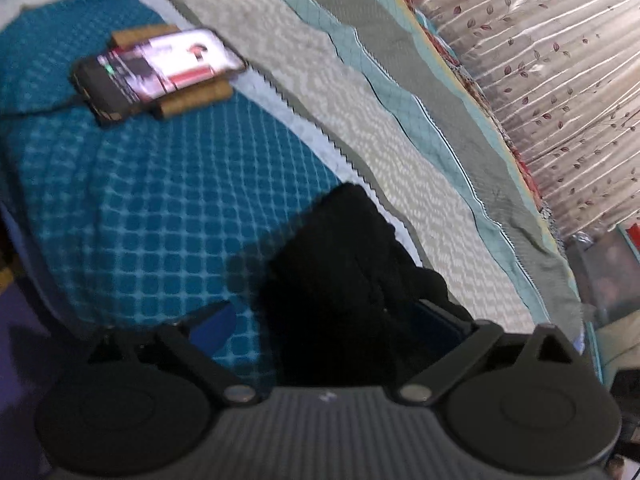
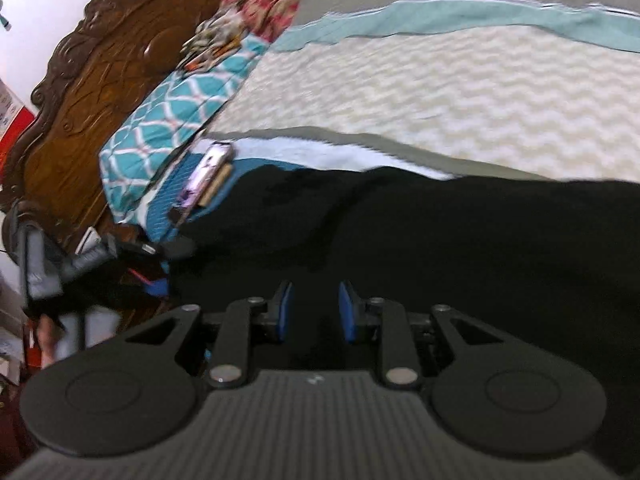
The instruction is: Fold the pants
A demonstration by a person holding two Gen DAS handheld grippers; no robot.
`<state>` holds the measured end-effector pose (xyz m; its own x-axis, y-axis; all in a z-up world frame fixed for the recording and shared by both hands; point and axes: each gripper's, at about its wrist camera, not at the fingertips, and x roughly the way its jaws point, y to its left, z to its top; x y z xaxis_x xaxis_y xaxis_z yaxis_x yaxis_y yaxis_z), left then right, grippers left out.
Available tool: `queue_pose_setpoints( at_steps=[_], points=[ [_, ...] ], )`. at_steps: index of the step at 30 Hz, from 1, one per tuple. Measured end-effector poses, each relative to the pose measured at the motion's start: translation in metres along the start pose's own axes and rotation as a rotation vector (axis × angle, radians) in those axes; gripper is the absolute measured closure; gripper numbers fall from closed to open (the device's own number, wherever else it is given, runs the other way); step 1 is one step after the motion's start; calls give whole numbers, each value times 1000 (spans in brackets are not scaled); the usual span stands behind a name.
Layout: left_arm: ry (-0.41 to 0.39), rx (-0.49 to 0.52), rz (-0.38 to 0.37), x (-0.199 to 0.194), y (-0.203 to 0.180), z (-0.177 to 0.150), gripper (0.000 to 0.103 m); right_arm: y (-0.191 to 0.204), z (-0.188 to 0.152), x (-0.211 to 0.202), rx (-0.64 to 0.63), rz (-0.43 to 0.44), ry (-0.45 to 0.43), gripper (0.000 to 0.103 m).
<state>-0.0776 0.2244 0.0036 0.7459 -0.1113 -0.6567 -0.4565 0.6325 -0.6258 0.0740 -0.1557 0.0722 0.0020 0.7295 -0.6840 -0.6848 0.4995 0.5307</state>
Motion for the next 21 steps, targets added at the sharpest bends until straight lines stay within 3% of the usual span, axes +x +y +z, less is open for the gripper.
queue_pose_setpoints(
  at_steps=[4,5,8,9,12,17,18,21],
  points=[
    [-27,-29,-37,14,4,2,2,6,6,36,59,43,82,74],
    [-33,-36,-51,16,6,2,6,4,4,48,82,42,112,74],
    [-42,-27,-6,22,5,6,64,-11,-11,81,183,17,193,78],
    [-36,-34,-4,22,8,6,70,-14,-13,80,207,38,168,78],
    [-57,-11,-70,8,1,1,73,-23,-15,69,266,77,165,79],
    [-127,307,-131,-15,-70,-22,73,-43,-29,36,361,139,92,74],
    [-98,359,-170,-17,-84,-29,73,-50,-32,27,385,148,63,74],
    [-94,522,-184,-14,-121,-51,73,-75,-40,-9,468,161,-56,74]
  ],
)
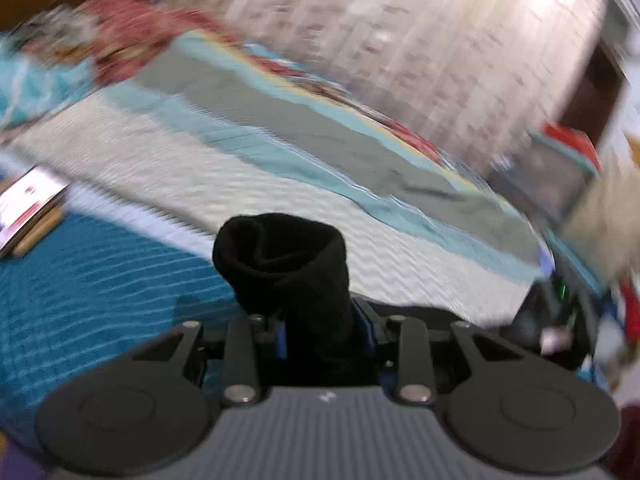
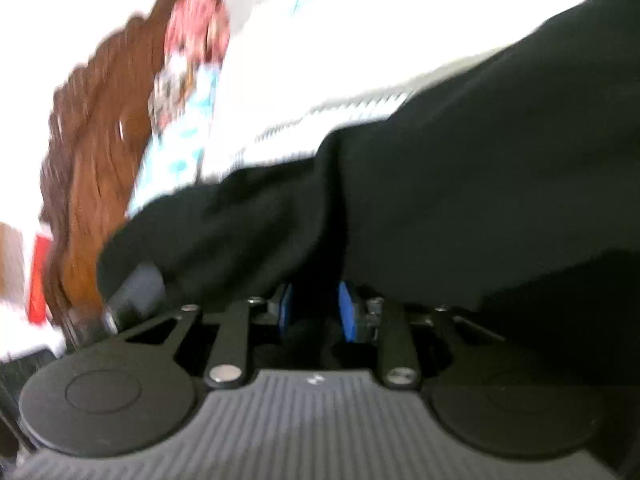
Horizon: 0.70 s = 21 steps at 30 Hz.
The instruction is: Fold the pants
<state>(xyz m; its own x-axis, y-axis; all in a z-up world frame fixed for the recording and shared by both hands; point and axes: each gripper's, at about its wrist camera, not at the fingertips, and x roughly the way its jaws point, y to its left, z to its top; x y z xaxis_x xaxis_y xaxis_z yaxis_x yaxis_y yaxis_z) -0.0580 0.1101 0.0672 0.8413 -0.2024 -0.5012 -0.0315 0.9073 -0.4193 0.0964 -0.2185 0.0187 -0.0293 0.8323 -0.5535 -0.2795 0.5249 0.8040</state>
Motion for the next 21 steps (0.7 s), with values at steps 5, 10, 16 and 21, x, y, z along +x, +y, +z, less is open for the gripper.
queue_pose_setpoints(
  at_steps=[5,10,16,21],
  points=[
    [105,176,-75,33,-59,-19,71,-30,-2,-65,95,38,-199,61],
    [264,259,-101,76,-100,-46,50,-50,-18,-92,161,18,-281,41],
    [225,333,-152,37,-103,-37,26,-50,-25,-87,137,-8,-264,20],
    [119,249,-51,-12,-62,-20,23,-35,-10,-53,56,-53,-205,20]
  ],
)
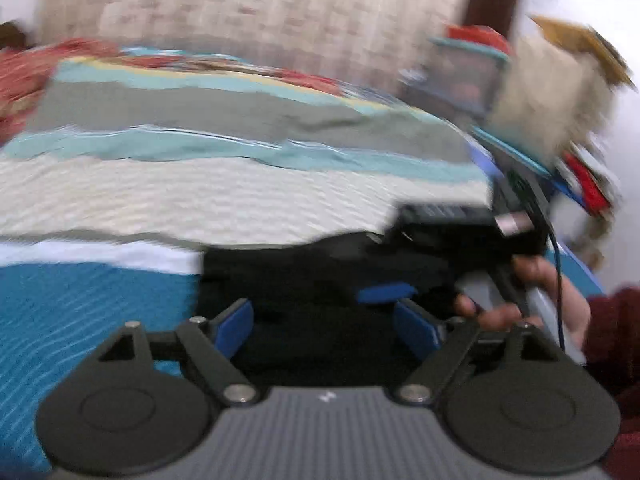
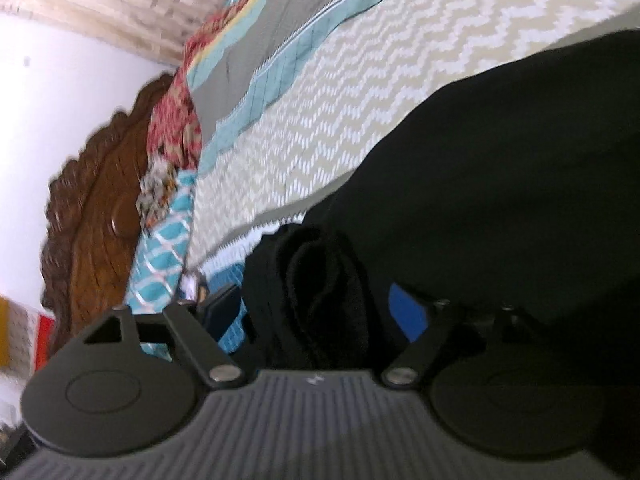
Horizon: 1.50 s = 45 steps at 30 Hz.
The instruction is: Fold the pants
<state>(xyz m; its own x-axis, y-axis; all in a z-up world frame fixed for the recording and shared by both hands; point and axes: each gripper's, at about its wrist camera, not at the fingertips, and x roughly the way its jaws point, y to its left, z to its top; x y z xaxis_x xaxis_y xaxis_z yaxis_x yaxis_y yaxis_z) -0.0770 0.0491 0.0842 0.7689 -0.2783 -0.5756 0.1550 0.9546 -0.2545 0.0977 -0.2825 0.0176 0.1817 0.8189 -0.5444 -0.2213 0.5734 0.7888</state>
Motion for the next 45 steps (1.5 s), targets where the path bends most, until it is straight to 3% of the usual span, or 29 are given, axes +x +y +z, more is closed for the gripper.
queue_pose_setpoints(
  at_steps=[2,3,4,5,7,8,12,15,17,18,19,23,25,27,29,30,32,34,35,37,39,42,45],
  points=[
    [-7,-130,62,-10,29,-4,27,8,-1,16,-57,-27,23,20],
    [0,-194,90,-11,43,-6,34,12,-2,24,-83,-36,38,20],
    [19,-261,105,-9,55,-8,41,15,-4,31,-110,-43,57,29],
    [42,-329,111,-5,67,-9,53,21,-7,38,-145,-63,71,50],
    [72,-408,101,7,80,-12,66,31,-15,40,-265,-127,72,75],
    [81,-419,98,11,81,-14,71,35,-19,37,-305,-133,53,80],
    [111,-389,79,35,71,-15,73,46,-24,3,-449,-149,-94,81],
    [193,-339,84,62,56,-19,72,32,-19,3,-461,-269,-120,79],
    [264,-307,135,81,50,-24,72,17,-18,11,-419,-315,-81,60],
    [275,-296,150,86,48,-25,72,12,-19,11,-407,-320,-75,56],
    [271,-295,151,86,48,-23,72,11,-20,8,-414,-313,-76,50],
    [233,-343,127,66,60,-15,72,28,-22,-17,-479,-334,-198,50],
    [185,-388,99,52,67,-9,72,30,-22,-37,-467,-272,-226,50],
    [128,-425,61,41,72,1,72,31,-25,-46,-461,-196,-214,52],
    [96,-429,24,42,68,9,72,34,-33,-43,-491,-163,-180,68],
    [95,-420,9,47,65,12,72,35,-36,-37,-504,-150,-146,71],
    [126,-376,-14,61,52,15,72,32,-41,-21,-513,-155,-86,77],
    [178,-319,-22,82,41,11,72,22,-45,1,-520,-225,-8,76],
    [225,-296,-10,96,34,5,71,12,-45,11,-500,-249,35,76],
    [311,-249,74,120,25,-7,70,0,-40,11,-429,-215,26,75],
    [291,-200,99,121,18,-8,70,2,-36,4,-423,-196,27,72],
    [298,-186,97,112,14,6,70,7,-30,-24,-456,-205,-73,69],
    [237,-189,80,93,12,26,68,-9,-24,-76,-457,-264,-228,54]
  ],
)
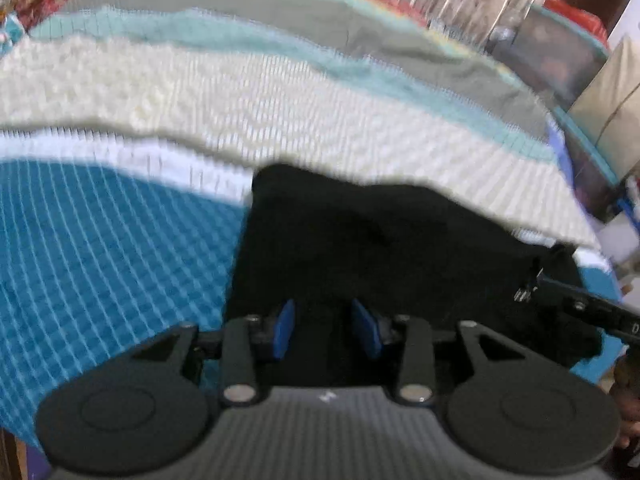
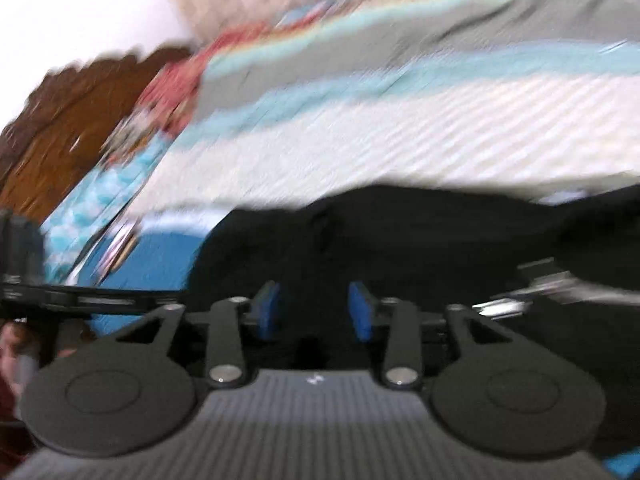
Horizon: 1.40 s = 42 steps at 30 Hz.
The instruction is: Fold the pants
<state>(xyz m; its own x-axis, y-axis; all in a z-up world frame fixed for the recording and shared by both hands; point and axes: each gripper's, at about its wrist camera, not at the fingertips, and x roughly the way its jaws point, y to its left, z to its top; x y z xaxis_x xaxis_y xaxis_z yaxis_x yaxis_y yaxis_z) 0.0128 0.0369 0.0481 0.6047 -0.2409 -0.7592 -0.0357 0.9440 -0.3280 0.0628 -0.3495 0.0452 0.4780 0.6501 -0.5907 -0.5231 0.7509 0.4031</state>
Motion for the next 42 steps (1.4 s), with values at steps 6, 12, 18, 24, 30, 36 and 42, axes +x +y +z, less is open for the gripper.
queue_pose_setpoints(
  at_steps=[6,12,18,24,30,36,42],
  points=[
    [-48,80,-38,-11,-44,38,66,-93,-9,-90,173,-329,-257,35],
    [-5,274,-151,7,-149,53,60,-170,-46,-104,494,-360,-264,33],
    [60,461,-234,42,-259,56,53,-182,-60,-72,632,-213,-188,70],
    [135,579,-220,75,-329,47,16,-100,-28,-79,242,-300,-188,80],
    [126,791,-130,84,-373,23,6,-41,-19,-65,-50,-340,-175,80],
    [162,917,-77,92,-367,-1,46,-14,-26,-75,-224,-317,-193,80],
    [153,706,-72,80,-310,34,85,-8,-25,-77,-230,-298,-193,80]
  ],
)
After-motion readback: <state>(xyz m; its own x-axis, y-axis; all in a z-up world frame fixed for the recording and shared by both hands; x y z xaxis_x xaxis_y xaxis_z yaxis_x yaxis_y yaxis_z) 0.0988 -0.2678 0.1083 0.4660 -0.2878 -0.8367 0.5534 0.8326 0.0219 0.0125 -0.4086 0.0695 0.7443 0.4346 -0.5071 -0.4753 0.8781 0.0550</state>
